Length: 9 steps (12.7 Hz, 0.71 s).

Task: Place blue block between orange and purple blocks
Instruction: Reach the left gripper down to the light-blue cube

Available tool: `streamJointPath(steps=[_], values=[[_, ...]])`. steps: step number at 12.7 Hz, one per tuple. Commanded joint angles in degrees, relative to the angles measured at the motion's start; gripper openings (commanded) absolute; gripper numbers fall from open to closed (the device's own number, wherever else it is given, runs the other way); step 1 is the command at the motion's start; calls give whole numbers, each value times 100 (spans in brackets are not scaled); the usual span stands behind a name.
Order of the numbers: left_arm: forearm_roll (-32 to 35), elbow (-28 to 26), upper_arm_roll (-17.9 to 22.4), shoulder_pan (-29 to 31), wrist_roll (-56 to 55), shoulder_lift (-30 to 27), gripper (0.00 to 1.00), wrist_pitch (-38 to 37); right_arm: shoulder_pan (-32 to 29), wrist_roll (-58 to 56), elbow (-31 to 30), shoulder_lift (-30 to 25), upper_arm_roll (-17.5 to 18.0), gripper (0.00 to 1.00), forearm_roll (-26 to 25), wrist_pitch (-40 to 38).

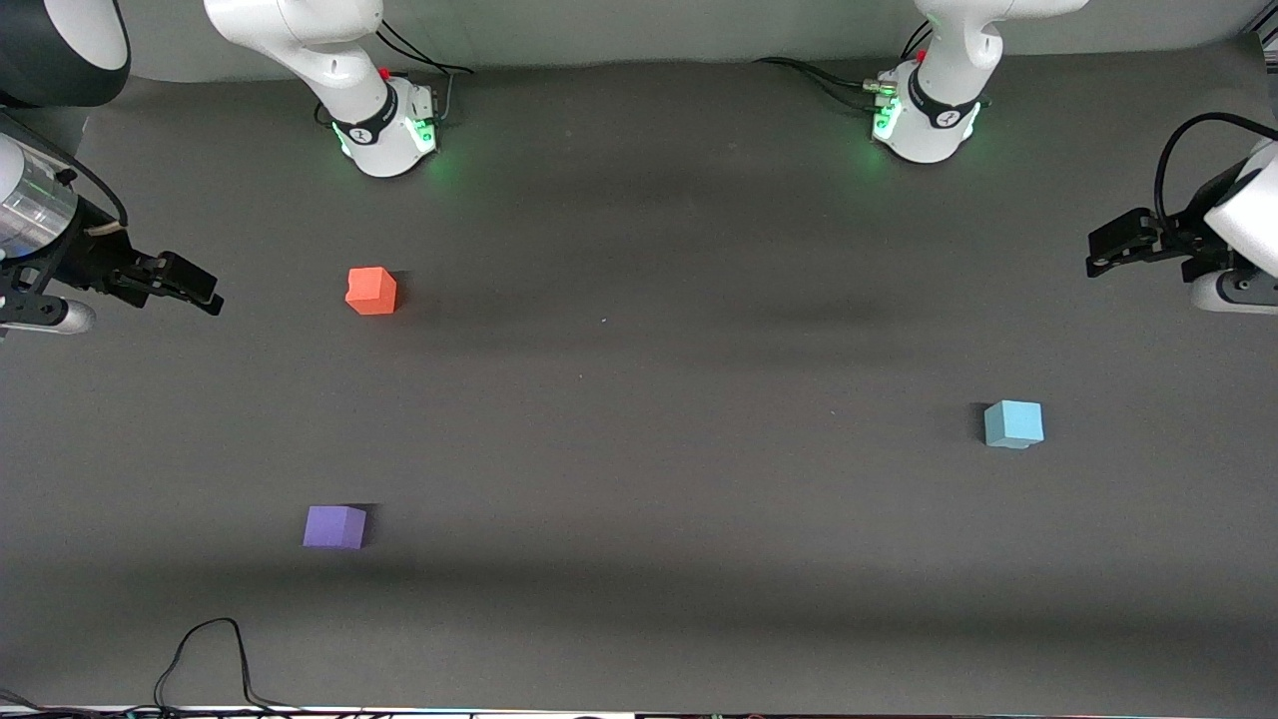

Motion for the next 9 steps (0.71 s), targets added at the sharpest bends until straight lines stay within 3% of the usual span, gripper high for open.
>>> streamJointPath(steps=[1,5,9], values=[[-9,-46,55,223,467,69,100,210,32,-105,-108,-144,-50,100,16,111],[-9,7,64,576,1276,298,100,447,41,-96,-126,-144,-50,100,25,120],[18,-28,64,655,1268,1043,100,1132,49,-105,-126,-144,-41,100,25,102]])
